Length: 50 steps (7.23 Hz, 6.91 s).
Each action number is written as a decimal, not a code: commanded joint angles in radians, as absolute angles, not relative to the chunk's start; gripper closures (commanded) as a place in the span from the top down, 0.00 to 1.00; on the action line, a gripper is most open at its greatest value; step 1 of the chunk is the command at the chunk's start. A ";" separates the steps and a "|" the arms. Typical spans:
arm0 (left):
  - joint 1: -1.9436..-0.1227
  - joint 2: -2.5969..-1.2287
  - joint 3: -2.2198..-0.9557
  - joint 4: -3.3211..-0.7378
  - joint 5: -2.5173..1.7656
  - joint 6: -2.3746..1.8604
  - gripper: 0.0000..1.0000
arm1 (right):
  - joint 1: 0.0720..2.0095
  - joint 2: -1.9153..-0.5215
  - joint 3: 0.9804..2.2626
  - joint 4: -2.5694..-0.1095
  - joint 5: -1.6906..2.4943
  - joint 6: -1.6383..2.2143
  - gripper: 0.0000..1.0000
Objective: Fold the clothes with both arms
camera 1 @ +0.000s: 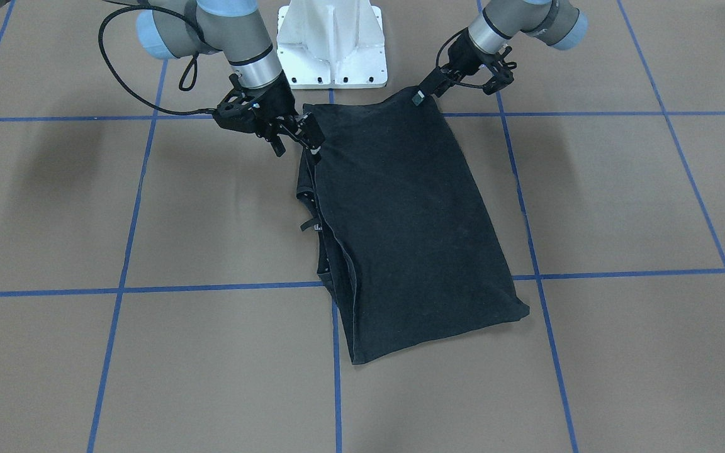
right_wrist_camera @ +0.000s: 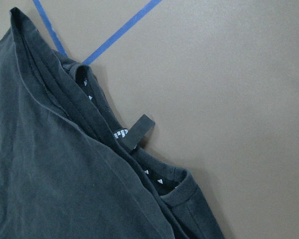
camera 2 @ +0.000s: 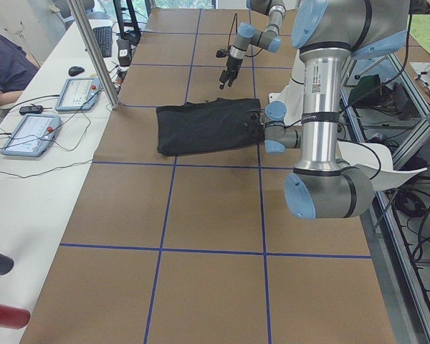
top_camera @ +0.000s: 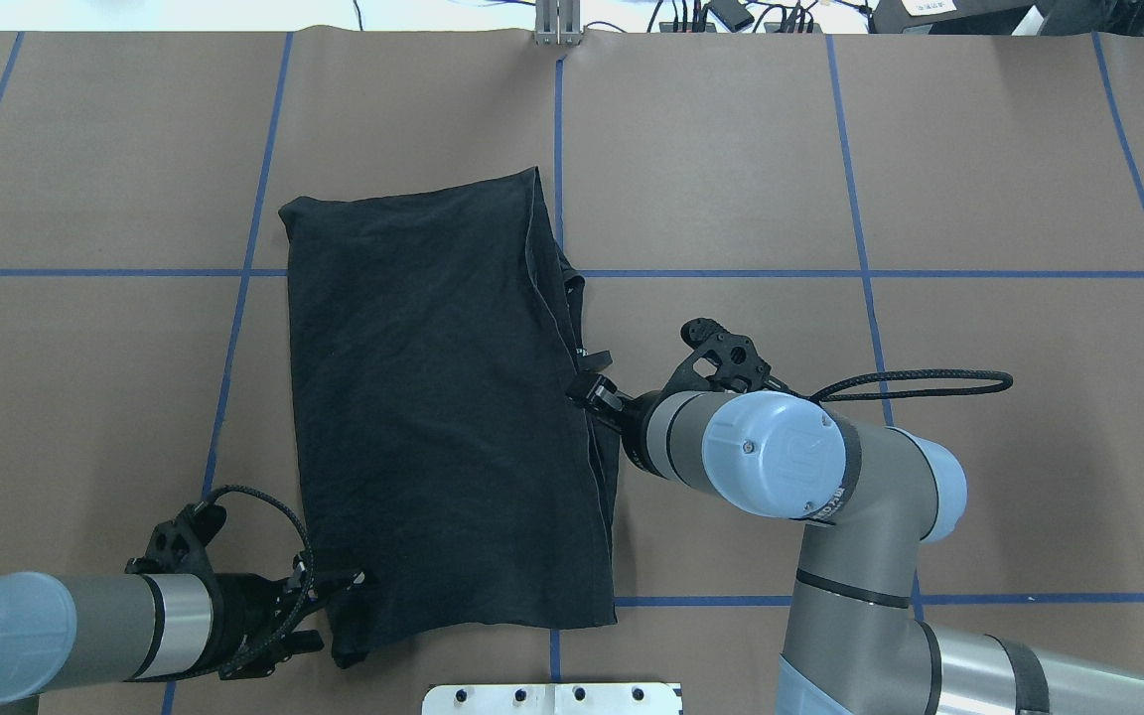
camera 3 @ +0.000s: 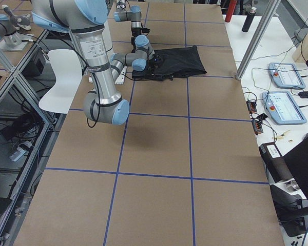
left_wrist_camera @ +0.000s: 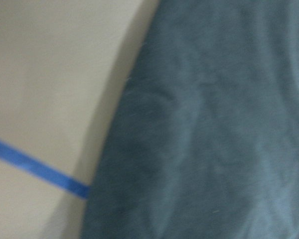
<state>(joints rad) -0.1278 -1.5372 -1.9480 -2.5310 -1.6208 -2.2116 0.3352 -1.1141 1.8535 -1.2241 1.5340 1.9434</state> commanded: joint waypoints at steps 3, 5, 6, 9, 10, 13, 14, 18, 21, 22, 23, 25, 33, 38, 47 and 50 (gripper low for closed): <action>-0.067 -1.543 -1.945 -2.526 -1.517 -2.319 0.70 | 0.319 -1.114 1.855 -1.224 1.508 1.944 0.99; -0.083 -1.537 -1.947 -2.526 -1.516 -2.318 0.33 | 0.316 -1.112 1.855 -1.223 1.506 1.944 0.99; -0.083 -1.534 -1.947 -2.526 -1.516 -2.312 0.28 | 0.314 -1.112 1.855 -1.223 1.506 1.944 0.99; -0.071 -1.542 -1.948 -2.530 -1.517 -2.303 0.17 | 0.278 -1.120 1.853 -1.224 1.494 1.944 0.99; -0.069 -1.545 -1.948 -2.530 -1.517 -2.303 0.00 | 0.237 -1.126 1.848 -1.226 1.461 1.944 0.99; -0.069 -1.542 -1.948 -2.530 -1.517 -2.301 0.00 | 0.187 -1.114 1.781 -1.226 1.414 1.944 0.97; -0.068 -1.542 -1.950 -2.530 -1.517 -2.301 0.00 | 0.187 -1.114 1.767 -1.226 1.408 1.944 0.94; -0.067 -1.542 -1.948 -2.530 -1.517 -2.301 0.00 | 0.186 -1.100 1.761 -1.227 1.399 1.944 0.56; -0.067 -1.540 -1.948 -2.530 -1.516 -2.301 0.00 | 0.183 -1.092 1.758 -1.227 1.399 1.944 0.39; -0.067 -1.540 -1.948 -2.530 -1.517 -2.301 0.00 | 0.180 -1.094 1.753 -1.227 1.397 1.944 0.40; -0.067 -1.540 -1.948 -2.530 -1.516 -2.301 0.00 | 0.179 -1.092 1.755 -1.239 1.397 1.944 0.40; -0.069 -1.542 -1.950 -2.530 -1.516 -2.301 0.00 | 0.179 -1.085 1.762 -1.261 1.397 1.944 0.22; -0.075 -1.510 -2.124 -2.530 -1.612 -2.217 0.00 | 0.060 -1.215 2.150 -1.510 1.419 1.937 0.00; -0.266 -1.622 -2.160 -2.358 -1.744 -2.089 0.00 | 0.181 -1.204 2.231 -1.628 1.427 1.924 0.00; -0.575 -1.835 -2.002 -2.227 -1.907 -1.910 0.00 | 0.403 -1.039 1.959 -1.620 1.485 1.790 0.00; -0.609 -1.902 -1.870 -2.229 -1.902 -1.847 0.00 | 0.445 -0.921 1.794 -1.615 1.488 1.784 0.00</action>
